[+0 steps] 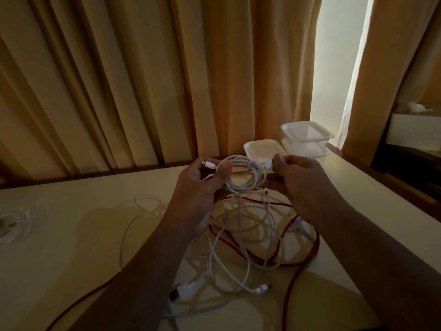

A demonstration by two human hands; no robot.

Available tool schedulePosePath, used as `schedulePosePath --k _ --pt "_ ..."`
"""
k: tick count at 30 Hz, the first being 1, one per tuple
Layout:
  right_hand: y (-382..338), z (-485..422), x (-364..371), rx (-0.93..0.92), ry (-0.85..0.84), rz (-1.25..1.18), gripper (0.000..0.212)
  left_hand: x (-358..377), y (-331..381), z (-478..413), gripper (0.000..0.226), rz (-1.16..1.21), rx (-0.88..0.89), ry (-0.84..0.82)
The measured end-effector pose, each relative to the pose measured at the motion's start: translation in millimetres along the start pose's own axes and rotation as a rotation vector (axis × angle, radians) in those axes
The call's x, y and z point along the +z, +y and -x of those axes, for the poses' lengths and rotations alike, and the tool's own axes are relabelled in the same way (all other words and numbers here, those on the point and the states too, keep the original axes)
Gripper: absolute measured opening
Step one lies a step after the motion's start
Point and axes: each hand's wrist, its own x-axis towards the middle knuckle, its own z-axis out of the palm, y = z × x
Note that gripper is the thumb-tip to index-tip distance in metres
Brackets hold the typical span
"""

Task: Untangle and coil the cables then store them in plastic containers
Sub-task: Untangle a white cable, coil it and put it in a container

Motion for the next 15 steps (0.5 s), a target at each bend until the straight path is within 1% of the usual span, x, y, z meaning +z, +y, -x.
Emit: schedulePosePath --k 2,4,6,9,11,13,15 --pt "2 -1 0 0.037 -0.050 0.019 0.022 -1 -1 0 0.016 -0.003 -0.025 0.040" --pt "2 -1 -1 0.079 -0.080 0.041 0.020 -3 -3 -2 0.018 -0.018 -0.033 0.074" --pt "1 -3 -1 0.092 -0.100 0.076 0.023 -5 -4 -4 0.019 -0.041 -0.034 0.108" --pt "1 -6 -2 0.043 -0.108 0.170 0.024 -6 -6 -6 0.020 -0.081 -0.037 0.140" --pt "2 -6 -2 -0.013 -0.126 0.260 0.020 -7 -7 -7 0.019 -0.091 -0.049 0.156" --pt "4 -4 -2 -0.058 -0.172 0.337 0.016 -7 -7 -8 0.018 -0.084 -0.079 0.188" --pt "6 -1 1 -0.108 -0.215 0.381 0.017 -7 -5 -11 0.016 -0.070 -0.122 0.220"
